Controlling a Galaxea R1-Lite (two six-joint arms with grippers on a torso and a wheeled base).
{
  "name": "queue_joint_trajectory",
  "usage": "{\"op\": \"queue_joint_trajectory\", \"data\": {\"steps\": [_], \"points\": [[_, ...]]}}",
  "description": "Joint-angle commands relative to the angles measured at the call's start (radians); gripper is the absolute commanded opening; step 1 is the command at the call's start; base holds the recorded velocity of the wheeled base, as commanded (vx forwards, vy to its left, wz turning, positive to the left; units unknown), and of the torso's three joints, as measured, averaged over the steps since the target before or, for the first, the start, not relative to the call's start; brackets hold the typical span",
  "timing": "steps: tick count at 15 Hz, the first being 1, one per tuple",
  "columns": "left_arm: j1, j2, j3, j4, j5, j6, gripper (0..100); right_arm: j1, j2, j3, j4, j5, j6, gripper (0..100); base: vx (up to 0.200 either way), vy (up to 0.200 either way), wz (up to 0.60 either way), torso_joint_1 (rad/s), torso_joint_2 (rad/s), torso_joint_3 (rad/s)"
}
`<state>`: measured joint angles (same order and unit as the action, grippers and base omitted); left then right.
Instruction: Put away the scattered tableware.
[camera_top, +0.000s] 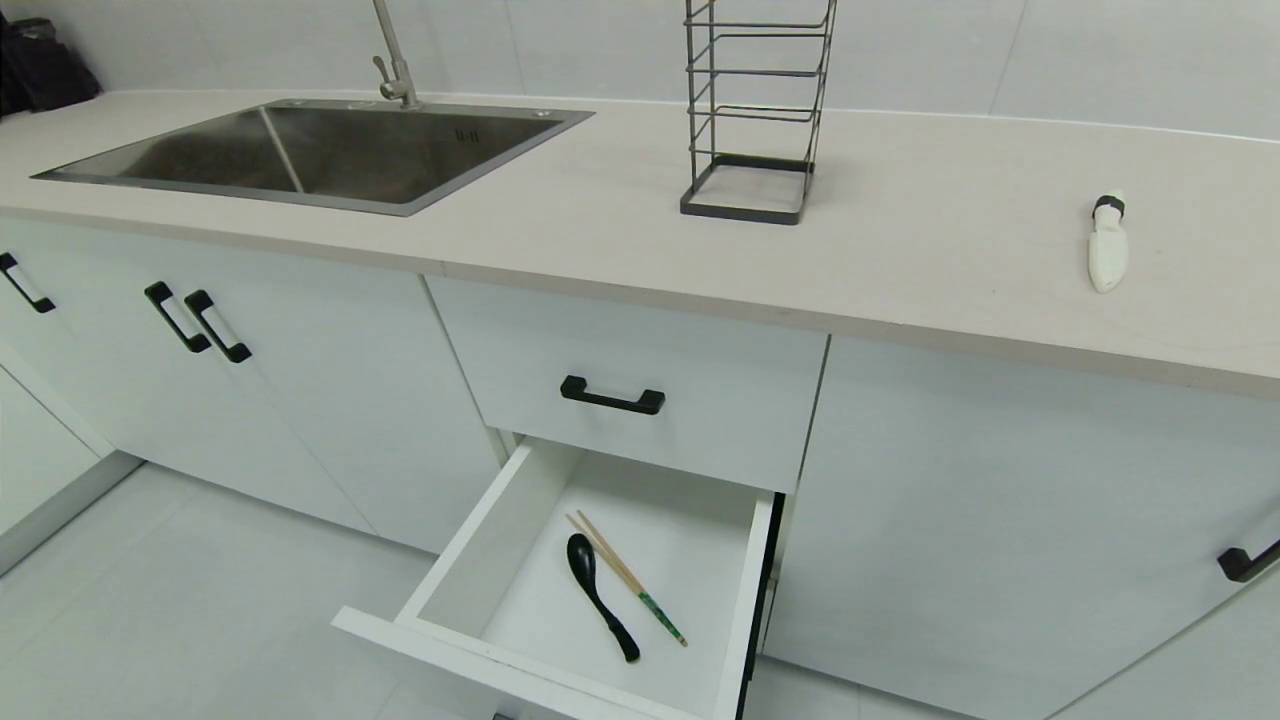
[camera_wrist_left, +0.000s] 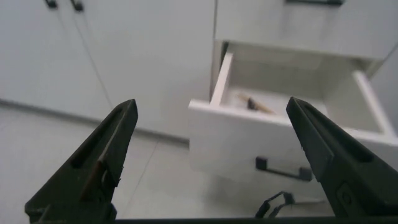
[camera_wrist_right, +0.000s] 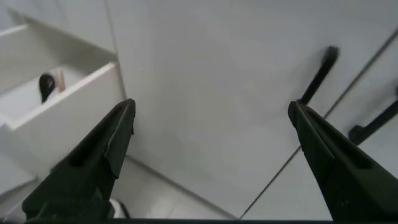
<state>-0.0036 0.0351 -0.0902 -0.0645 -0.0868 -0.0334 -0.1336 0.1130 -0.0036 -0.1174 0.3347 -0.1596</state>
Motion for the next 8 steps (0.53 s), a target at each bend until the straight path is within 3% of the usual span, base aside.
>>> {"op": "queue_joint_trajectory", "data": {"steps": [1,2,3,4,5,6,8], "points": [[-0.029,0.273,-0.275,-0.032,-0.067,-0.022,100,-0.003,-0.013,0.004,0.062,0.017,-0.017,100,0.0,0.0,0.0,0.0,0.0,0.0],[-0.058,0.355,-0.318,0.015,-0.099,-0.022,100,0.009,-0.01,0.004,0.073,0.055,-0.02,100,0.0,0.0,0.0,0.0,0.0,0.0],[-0.09,0.443,-0.344,0.098,-0.145,-0.022,100,0.081,-0.01,0.002,0.074,0.106,-0.032,100,0.0,0.0,0.0,0.0,0.0,0.0],[-0.11,0.505,-0.341,0.176,-0.18,-0.022,100,0.154,-0.016,0.002,0.076,0.104,-0.035,100,0.0,0.0,0.0,0.0,0.0,0.0],[-0.136,0.591,-0.324,0.291,-0.235,-0.022,100,0.187,-0.036,0.004,0.074,0.04,-0.029,100,0.0,0.0,0.0,0.0,0.0,0.0],[-0.161,0.66,-0.304,0.331,-0.266,-0.014,100,0.149,-0.067,0.004,0.076,-0.022,0.002,100,0.0,0.0,0.0,0.0,0.0,0.0],[-0.207,0.801,-0.292,0.33,-0.255,-0.013,100,0.127,-0.11,0.004,0.074,-0.06,0.075,100,0.0,0.0,0.0,0.0,0.0,0.0]]}}
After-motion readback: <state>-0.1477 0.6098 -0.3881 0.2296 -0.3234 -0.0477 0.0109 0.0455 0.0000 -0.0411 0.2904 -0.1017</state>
